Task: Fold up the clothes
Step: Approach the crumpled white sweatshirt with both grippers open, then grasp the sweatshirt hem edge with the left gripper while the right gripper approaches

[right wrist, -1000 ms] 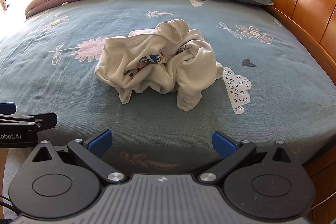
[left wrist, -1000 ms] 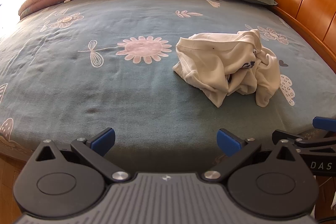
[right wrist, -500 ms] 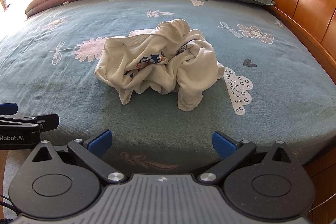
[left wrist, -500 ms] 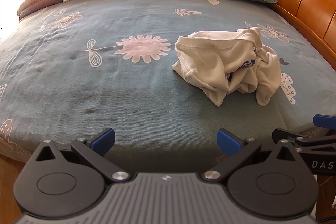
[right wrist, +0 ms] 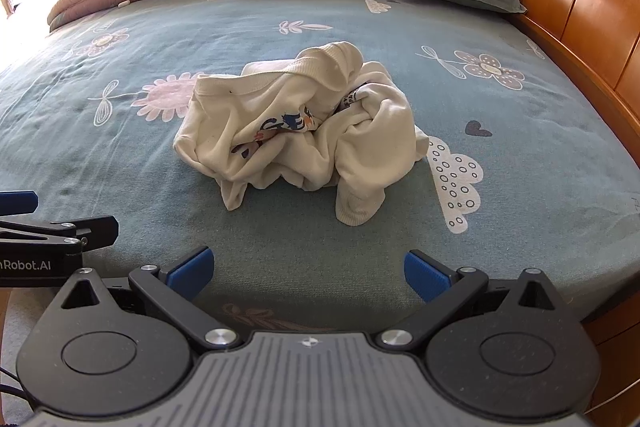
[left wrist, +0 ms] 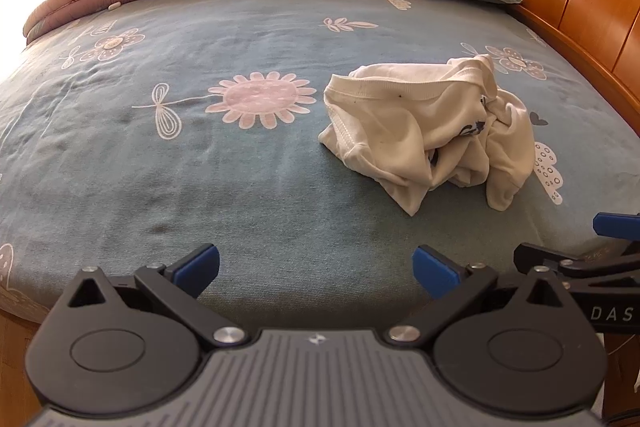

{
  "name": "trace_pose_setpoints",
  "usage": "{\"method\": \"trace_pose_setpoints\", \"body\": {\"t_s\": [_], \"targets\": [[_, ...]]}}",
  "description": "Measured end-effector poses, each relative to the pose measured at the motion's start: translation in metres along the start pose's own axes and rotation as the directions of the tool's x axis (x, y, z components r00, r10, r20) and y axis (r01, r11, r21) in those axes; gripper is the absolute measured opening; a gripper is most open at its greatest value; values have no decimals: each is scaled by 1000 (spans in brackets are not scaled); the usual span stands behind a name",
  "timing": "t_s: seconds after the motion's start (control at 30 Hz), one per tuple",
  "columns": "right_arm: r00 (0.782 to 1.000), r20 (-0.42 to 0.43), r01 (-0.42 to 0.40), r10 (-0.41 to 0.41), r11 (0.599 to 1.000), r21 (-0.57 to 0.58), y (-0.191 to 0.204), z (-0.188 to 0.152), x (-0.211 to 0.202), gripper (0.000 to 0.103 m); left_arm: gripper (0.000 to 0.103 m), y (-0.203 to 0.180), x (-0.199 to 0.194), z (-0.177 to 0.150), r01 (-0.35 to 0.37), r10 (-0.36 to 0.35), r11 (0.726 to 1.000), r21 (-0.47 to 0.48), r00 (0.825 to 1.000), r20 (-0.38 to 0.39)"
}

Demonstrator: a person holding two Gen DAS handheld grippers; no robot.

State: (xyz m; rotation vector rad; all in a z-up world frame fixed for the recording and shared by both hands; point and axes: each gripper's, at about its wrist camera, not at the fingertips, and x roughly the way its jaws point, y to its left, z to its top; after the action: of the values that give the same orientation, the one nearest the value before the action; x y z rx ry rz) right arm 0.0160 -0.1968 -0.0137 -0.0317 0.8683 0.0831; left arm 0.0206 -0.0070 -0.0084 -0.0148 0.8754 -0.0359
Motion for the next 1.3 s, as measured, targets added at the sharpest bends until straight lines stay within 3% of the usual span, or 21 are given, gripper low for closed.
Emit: {"method": "trace_pose_setpoints", "body": {"t_s": [0.77, 1.3], "targets": [[998, -58, 8, -7, 1000, 11, -10, 31, 38, 103, 102, 0, 38, 34, 5, -5, 1000, -6, 999, -40], [994, -109, 31, -21, 995, 90, -43, 50, 65, 103, 102, -2, 101, 70, -4, 1, 1000, -23, 992, -123]]}}
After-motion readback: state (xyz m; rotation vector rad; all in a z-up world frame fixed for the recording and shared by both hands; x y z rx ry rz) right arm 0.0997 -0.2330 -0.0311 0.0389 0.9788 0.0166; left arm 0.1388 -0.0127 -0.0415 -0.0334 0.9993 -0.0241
